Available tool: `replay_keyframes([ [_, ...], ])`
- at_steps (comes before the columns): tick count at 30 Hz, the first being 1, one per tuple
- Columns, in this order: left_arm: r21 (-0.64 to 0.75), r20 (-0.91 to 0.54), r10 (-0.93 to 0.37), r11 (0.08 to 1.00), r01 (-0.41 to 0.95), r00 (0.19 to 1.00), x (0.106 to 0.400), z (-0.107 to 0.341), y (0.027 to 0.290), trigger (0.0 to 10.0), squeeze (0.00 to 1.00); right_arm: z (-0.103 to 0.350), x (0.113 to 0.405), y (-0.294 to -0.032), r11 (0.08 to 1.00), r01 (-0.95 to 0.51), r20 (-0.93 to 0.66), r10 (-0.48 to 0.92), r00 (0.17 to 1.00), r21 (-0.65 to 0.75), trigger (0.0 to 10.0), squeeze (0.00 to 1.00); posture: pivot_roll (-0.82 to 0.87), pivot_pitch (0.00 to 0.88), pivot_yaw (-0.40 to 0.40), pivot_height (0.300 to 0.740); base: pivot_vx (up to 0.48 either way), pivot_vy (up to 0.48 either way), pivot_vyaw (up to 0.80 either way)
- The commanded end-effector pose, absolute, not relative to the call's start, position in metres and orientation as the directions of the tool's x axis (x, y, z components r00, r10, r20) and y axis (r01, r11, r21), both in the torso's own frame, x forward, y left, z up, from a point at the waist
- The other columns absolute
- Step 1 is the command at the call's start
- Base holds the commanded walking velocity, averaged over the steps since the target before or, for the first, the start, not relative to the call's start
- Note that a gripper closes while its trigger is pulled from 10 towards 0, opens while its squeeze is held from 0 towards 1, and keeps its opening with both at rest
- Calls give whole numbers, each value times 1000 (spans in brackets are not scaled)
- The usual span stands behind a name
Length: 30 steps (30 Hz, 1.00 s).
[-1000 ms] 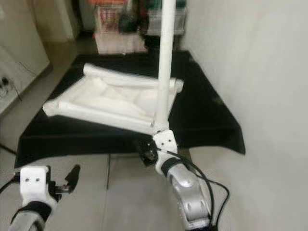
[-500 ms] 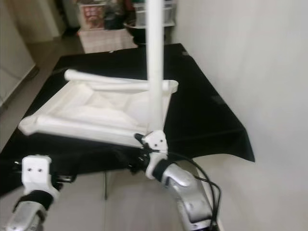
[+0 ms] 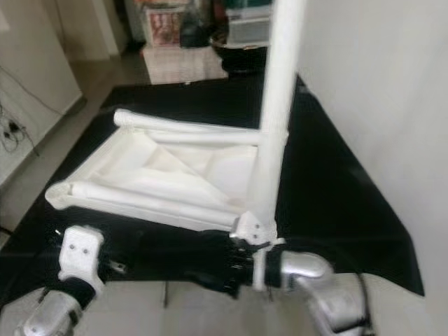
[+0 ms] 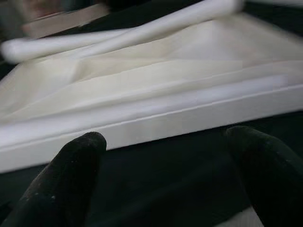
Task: Building children table
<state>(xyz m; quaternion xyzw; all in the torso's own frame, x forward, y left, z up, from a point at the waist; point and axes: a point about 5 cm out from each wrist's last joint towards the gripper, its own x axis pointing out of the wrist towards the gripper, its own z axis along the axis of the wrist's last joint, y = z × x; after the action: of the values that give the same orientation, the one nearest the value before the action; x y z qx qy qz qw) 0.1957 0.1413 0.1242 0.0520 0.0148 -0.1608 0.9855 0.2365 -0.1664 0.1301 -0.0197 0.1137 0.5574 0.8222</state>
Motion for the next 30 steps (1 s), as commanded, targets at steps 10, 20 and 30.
replay_keyframes([
  [10, 60, -42, -555, 829, 557, 831, 177, 128, 125, 10000, 0, 143, 238, -225, 393, -919, -453, 826, 337, 34, 10000, 0, 9, 39, 50, 740, 0, 0, 0],
  [20, 52, -47, -609, 790, 611, 792, 174, 127, 120, 10000, 0, 168, 239, -260, 431, -903, -513, 777, 365, 10, 10000, 0, -8, 46, 47, 740, 0, 0, 0],
  [30, 56, -8, -654, 755, 653, 757, 178, 131, 118, 10000, 0, 194, 262, -268, 505, -854, -422, 751, 507, -127, 10000, 0, -18, 40, 47, 740, 0, 0, 0],
])
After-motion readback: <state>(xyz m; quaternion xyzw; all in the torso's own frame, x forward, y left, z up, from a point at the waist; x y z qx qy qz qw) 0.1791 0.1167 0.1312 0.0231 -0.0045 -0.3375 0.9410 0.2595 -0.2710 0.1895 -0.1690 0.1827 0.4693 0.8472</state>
